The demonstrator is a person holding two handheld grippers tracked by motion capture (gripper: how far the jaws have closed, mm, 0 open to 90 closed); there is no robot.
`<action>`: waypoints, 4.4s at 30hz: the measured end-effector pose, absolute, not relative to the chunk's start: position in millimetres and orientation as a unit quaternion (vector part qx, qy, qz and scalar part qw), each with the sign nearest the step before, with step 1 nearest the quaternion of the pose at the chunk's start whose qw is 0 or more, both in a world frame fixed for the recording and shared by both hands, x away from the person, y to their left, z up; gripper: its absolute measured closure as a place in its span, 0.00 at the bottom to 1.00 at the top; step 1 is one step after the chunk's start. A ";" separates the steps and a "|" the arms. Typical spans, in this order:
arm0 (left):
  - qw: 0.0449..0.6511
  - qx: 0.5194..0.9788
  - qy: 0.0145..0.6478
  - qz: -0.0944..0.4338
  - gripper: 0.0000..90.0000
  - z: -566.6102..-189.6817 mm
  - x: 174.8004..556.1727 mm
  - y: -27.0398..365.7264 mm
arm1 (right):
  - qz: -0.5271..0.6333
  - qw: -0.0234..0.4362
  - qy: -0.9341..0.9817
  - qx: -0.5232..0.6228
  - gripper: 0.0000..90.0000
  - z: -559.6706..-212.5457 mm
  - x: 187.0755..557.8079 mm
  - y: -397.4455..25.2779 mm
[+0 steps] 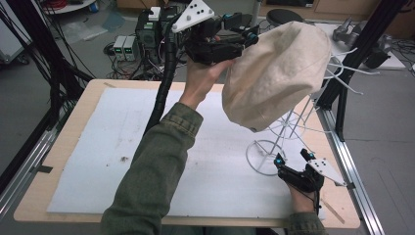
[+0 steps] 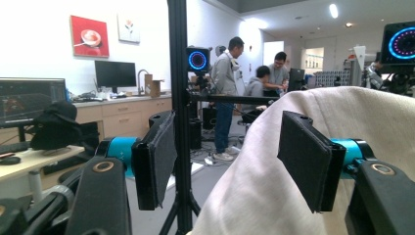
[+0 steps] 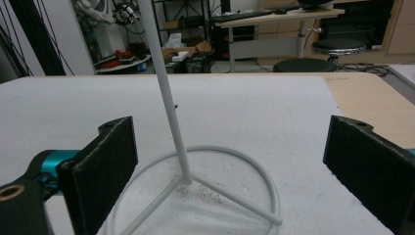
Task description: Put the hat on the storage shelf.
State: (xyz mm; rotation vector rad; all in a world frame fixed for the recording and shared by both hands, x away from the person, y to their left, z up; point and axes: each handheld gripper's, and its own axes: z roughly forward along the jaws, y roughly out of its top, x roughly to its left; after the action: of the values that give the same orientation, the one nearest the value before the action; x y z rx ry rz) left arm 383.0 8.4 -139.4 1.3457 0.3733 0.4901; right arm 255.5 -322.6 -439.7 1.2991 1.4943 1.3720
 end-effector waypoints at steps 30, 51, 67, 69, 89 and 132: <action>0.717 0.599 0.261 0.242 0.40 -233.1 366.2 122.6 | 0.527 0.359 0.586 0.500 0.05 -439.3 254.4 -321.6; 0.681 0.575 0.352 0.287 0.36 -306.0 346.9 190.7 | 0.526 0.355 0.588 0.502 0.05 -439.3 253.8 -320.6; 0.640 0.554 0.413 0.336 0.27 -334.6 332.1 224.8 | 0.524 0.360 0.587 0.500 0.05 -438.7 251.3 -320.4; 0.632 0.552 0.422 0.343 0.27 -339.4 330.0 229.1 | 0.525 0.360 0.585 0.503 0.06 -438.6 250.6 -320.5; 0.538 0.564 0.482 0.402 0.20 -377.2 296.5 258.1 | 0.514 0.378 0.582 0.505 0.05 -438.9 247.1 -323.4; 0.529 0.535 0.525 0.399 0.20 -423.0 263.8 290.4 | 0.518 0.369 0.582 0.507 0.05 -438.7 245.9 -322.7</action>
State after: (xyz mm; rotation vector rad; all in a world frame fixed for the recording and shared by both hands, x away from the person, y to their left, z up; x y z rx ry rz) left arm 263.8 290.4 -423.0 1.2775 1.2529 0.9523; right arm 245.9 -322.7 -438.7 1.3028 1.4931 1.3300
